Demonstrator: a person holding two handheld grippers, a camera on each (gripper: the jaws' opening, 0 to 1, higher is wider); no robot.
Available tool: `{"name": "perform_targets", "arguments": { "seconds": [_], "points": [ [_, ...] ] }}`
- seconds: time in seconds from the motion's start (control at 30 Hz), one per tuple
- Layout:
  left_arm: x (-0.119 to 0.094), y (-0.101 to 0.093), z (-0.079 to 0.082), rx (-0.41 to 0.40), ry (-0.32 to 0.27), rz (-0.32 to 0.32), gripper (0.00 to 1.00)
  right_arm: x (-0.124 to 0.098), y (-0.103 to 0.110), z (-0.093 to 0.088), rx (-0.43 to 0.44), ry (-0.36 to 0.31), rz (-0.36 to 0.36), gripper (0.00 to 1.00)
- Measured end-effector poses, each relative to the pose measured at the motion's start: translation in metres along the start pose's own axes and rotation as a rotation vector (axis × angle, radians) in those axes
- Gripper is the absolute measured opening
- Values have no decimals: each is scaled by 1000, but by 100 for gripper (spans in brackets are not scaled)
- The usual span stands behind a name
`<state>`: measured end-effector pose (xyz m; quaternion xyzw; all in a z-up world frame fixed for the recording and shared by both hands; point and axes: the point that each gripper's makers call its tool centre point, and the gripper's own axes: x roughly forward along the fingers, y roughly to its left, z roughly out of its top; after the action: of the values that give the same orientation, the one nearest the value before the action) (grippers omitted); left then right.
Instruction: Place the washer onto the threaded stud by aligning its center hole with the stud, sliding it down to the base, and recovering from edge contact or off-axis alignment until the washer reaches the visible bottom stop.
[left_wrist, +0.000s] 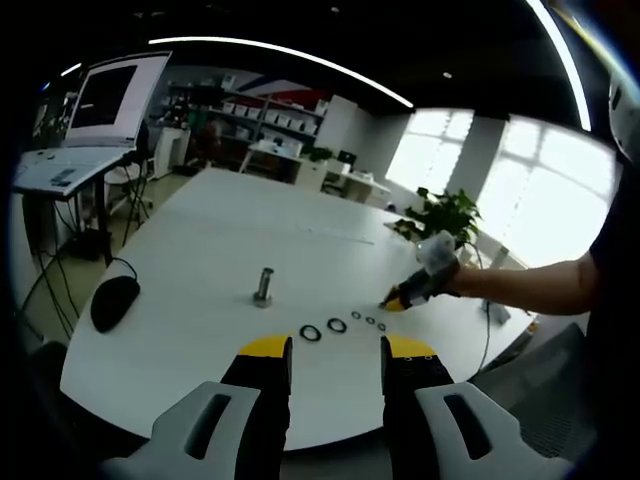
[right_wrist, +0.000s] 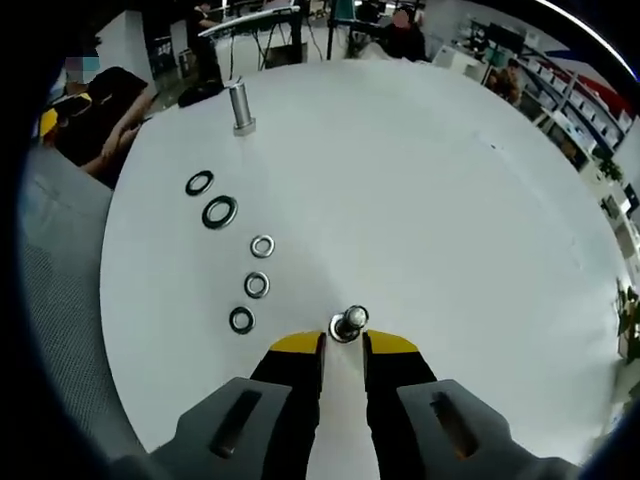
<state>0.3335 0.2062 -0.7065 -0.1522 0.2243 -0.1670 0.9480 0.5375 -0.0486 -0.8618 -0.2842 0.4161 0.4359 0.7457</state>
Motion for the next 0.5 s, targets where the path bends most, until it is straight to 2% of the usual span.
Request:
{"name": "perform_targets", "arguments": {
  "seconds": [0.27,0.5],
  "points": [
    [0,-1,1,1,-2,-2,33,-10,10,-7,27,-3,16,23],
    [0,-3,2,2,-7,-4,33,-25,24,0,27,-35,30,23]
  ]
}}
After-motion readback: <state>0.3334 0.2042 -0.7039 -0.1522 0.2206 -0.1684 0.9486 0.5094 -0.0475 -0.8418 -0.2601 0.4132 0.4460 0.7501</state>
